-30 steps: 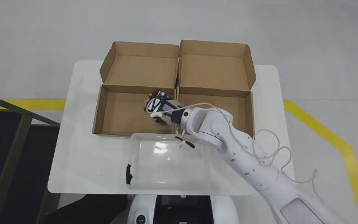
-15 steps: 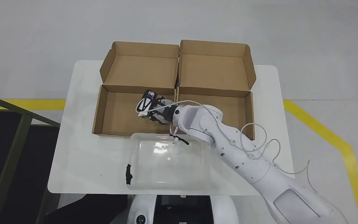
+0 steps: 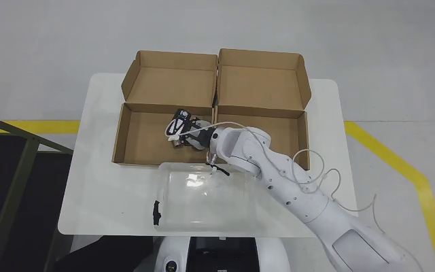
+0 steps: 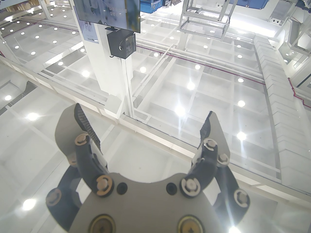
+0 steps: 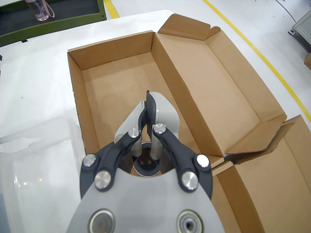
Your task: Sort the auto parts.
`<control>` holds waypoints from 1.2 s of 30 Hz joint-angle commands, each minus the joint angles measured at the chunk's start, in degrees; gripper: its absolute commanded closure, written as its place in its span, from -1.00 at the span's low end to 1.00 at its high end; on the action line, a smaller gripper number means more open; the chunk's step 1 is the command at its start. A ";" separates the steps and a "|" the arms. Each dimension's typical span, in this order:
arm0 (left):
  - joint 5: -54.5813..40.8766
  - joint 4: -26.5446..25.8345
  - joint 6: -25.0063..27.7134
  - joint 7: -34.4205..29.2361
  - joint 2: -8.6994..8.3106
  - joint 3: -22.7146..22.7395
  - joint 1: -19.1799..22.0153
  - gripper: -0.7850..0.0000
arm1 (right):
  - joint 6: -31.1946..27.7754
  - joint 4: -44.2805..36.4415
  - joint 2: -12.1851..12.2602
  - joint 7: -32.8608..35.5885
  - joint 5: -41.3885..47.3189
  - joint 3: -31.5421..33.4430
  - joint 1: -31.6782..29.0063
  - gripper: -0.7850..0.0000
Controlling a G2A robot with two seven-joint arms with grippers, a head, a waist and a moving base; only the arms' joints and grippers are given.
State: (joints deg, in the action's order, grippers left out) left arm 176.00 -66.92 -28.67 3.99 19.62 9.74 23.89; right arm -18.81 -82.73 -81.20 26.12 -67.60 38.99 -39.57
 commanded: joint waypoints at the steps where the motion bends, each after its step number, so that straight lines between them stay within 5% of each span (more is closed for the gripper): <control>1: 0.00 0.00 0.00 0.00 0.00 0.00 0.00 -1.00 | 0.00 0.00 0.00 0.00 0.00 0.00 0.00 1.00; 18: 0.00 0.00 0.00 0.00 0.00 0.00 0.00 -1.00 | -0.72 -5.53 1.69 -3.66 -2.23 5.98 -6.21 1.00; 36: 0.00 0.00 0.00 0.00 0.00 0.00 0.00 -1.00 | -3.76 -26.24 7.94 -14.75 -9.06 30.60 -31.72 1.00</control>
State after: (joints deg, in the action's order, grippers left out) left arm 176.00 -66.92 -28.67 3.99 19.62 9.74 23.89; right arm -22.75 -108.46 -73.46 12.47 -76.57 68.13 -69.93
